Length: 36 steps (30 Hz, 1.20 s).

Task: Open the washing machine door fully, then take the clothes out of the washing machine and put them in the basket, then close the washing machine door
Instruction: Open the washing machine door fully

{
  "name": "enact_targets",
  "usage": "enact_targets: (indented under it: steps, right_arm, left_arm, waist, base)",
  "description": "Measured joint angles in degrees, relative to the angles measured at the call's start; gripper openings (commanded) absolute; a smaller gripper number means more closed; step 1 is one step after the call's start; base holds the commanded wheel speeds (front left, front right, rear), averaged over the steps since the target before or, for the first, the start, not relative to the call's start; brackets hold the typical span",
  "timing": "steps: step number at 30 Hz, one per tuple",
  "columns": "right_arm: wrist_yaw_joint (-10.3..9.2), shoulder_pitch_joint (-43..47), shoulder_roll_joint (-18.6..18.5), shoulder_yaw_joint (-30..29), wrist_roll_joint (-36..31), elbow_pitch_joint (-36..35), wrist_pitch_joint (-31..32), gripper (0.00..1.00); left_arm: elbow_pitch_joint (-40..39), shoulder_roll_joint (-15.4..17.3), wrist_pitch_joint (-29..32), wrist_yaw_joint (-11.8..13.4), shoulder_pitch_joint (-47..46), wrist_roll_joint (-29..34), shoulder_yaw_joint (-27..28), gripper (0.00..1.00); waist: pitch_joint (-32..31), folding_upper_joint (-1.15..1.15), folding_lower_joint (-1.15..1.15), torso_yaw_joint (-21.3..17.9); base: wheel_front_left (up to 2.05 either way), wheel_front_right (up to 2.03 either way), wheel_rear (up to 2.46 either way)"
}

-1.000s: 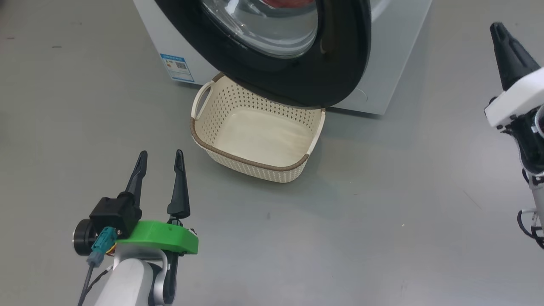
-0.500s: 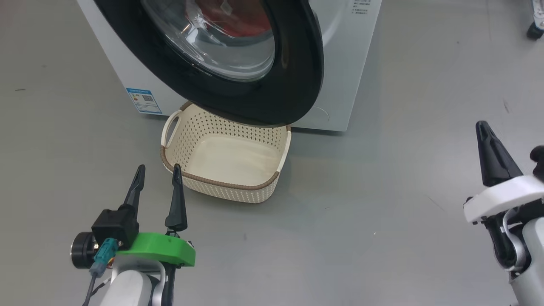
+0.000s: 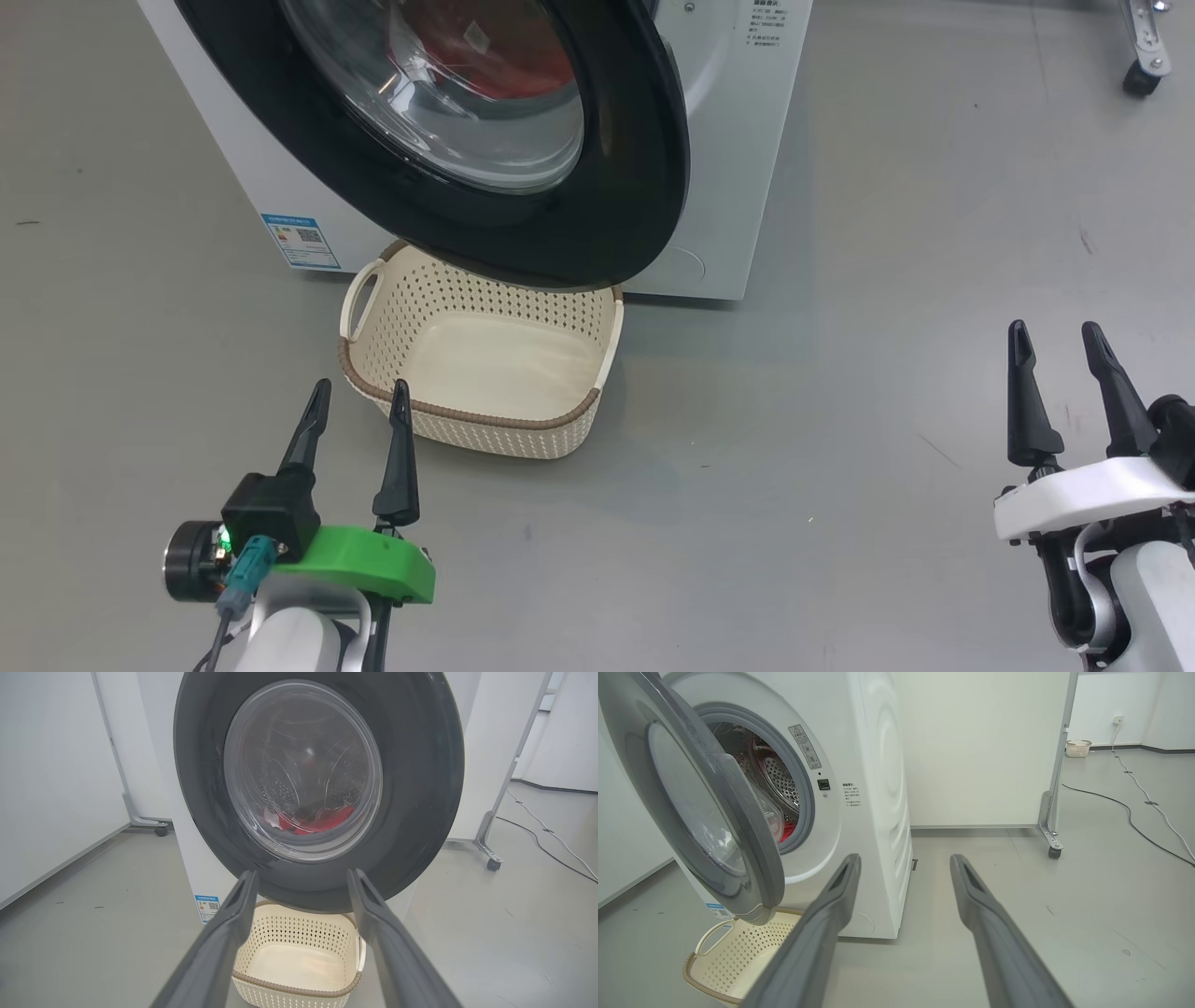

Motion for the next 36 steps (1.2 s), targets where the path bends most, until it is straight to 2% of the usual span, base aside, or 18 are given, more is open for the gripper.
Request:
enact_targets:
  steps: [12,36]
  right_arm:
    - [-1.04,1.8,1.5,0.0,-0.6,-2.3,-0.3,1.0]
    - [-0.97,3.3,3.0,-1.7,-0.8,-5.1,-0.7,1.0]
  left_arm:
    - [0.0,0.1,0.0,0.0,1.2,0.0,0.7,1.0]
    - [-0.4,0.1,0.0,0.0,1.2,0.0,0.5,1.0]
  waist:
    - [-0.2,0.0,0.0,-0.9]
    - [0.5,0.0,0.0,-1.4]
  base:
    - [0.0,0.0,0.0]
    - [0.0,0.0,0.0]
